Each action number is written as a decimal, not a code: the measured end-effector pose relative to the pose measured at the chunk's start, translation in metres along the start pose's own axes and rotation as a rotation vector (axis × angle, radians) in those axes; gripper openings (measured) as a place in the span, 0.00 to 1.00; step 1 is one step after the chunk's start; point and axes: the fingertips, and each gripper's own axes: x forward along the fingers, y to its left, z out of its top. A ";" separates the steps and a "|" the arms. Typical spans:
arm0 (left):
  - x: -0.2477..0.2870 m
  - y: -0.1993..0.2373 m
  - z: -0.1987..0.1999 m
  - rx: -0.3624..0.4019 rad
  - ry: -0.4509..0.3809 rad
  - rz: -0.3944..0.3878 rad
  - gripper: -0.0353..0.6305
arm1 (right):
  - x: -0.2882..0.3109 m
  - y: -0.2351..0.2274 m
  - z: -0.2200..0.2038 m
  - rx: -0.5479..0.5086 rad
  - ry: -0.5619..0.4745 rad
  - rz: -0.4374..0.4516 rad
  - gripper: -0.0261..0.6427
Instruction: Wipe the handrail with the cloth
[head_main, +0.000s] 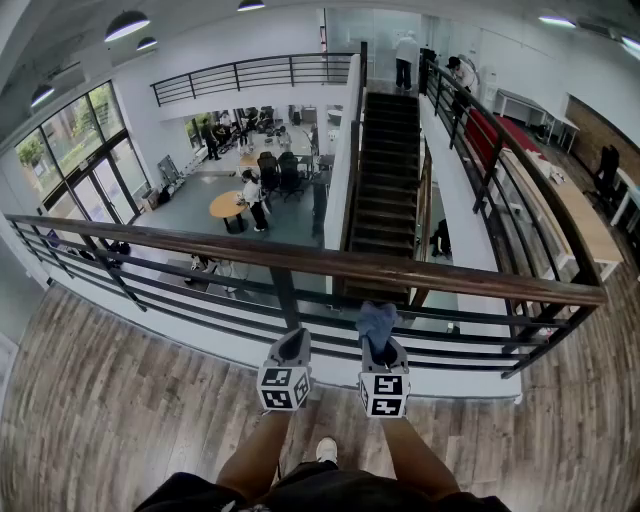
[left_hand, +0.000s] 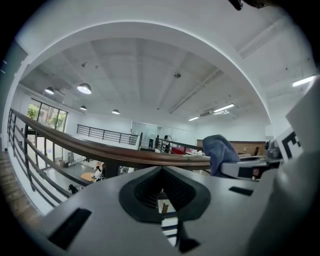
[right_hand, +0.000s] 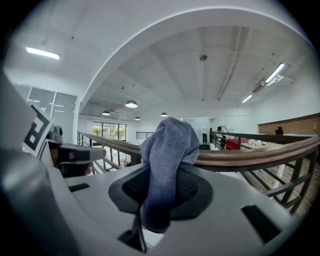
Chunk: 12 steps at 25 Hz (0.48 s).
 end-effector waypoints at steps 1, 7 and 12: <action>0.011 0.013 0.008 0.006 -0.007 0.004 0.06 | 0.018 0.006 0.009 -0.002 -0.003 0.008 0.18; 0.070 0.090 0.042 -0.001 0.016 0.053 0.06 | 0.122 0.033 0.053 -0.026 0.001 0.023 0.18; 0.107 0.125 0.066 0.037 0.063 0.081 0.06 | 0.197 0.045 0.068 0.010 0.073 0.021 0.18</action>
